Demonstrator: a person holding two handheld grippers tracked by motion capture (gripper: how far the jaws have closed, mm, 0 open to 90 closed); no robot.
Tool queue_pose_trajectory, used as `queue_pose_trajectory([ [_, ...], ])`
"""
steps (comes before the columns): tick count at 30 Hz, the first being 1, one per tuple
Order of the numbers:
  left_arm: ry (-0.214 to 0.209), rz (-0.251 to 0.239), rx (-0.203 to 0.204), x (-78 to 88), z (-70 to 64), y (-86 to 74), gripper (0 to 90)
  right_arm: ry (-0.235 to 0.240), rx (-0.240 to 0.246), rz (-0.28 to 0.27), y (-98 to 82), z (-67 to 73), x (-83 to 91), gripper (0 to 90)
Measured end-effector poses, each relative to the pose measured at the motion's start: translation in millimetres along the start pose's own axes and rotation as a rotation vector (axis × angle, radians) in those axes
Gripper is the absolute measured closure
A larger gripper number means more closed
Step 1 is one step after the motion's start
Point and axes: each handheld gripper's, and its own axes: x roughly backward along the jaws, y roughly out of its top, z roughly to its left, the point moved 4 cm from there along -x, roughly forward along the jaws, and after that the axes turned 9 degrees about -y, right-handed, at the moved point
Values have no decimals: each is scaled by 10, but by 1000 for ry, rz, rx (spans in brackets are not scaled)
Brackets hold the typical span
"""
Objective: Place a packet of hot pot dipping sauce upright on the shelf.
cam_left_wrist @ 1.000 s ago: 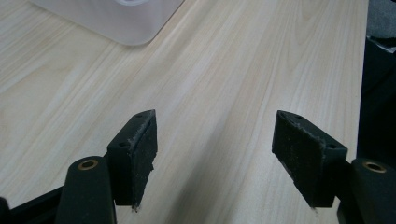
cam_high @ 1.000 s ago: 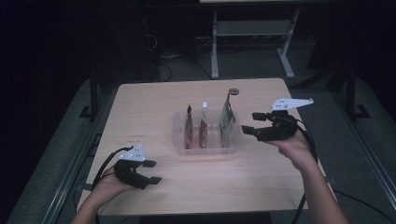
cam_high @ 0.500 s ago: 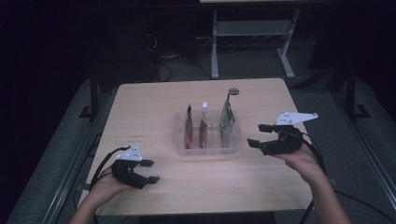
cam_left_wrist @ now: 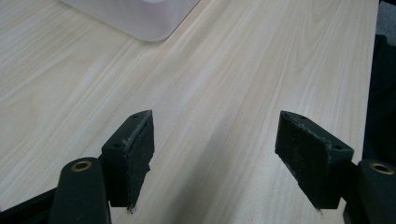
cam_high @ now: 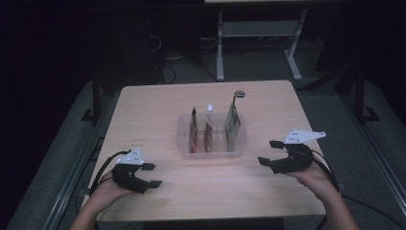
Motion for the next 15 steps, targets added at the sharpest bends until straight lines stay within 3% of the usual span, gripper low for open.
queue_pose_trajectory([
  [8,7,5,3,-12,32,-12,276,-19,32,40,-134,43,-95,180],
  [15,15,19,2,-32,60,-33,274,-4,45,79,-272,71,-140,150],
])
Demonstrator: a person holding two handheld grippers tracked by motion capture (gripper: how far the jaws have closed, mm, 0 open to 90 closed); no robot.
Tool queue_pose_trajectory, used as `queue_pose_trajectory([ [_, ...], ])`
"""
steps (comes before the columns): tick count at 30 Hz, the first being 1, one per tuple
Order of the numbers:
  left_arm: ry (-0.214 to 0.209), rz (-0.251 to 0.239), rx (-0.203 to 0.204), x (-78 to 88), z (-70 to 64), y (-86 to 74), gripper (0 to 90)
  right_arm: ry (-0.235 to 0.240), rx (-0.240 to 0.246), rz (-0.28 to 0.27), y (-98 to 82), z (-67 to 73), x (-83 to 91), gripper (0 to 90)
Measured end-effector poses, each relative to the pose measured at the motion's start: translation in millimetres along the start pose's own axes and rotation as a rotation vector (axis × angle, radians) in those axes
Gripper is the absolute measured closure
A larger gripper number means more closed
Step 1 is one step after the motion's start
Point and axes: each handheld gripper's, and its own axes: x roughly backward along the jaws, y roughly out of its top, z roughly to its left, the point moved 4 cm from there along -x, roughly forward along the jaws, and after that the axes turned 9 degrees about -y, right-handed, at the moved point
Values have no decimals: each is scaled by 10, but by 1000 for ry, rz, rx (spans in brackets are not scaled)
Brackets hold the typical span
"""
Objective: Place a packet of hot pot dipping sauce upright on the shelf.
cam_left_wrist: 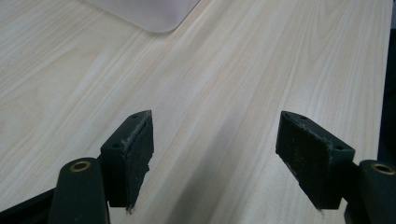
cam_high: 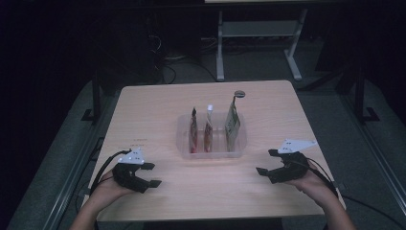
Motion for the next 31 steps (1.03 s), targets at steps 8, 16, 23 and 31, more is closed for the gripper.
queue_pose_trajectory([
  [8,7,30,-3,-36,37,-36,263,-24,12,30,-82,-39,-50,143],
  [16,12,61,-7,-67,67,-66,256,-14,13,57,-145,-41,-92,143],
  [23,5,60,1,-80,66,-61,256,-17,21,68,-160,-33,-96,143],
  [31,6,63,-11,-76,67,-48,256,-13,23,53,-143,-26,-81,142],
])
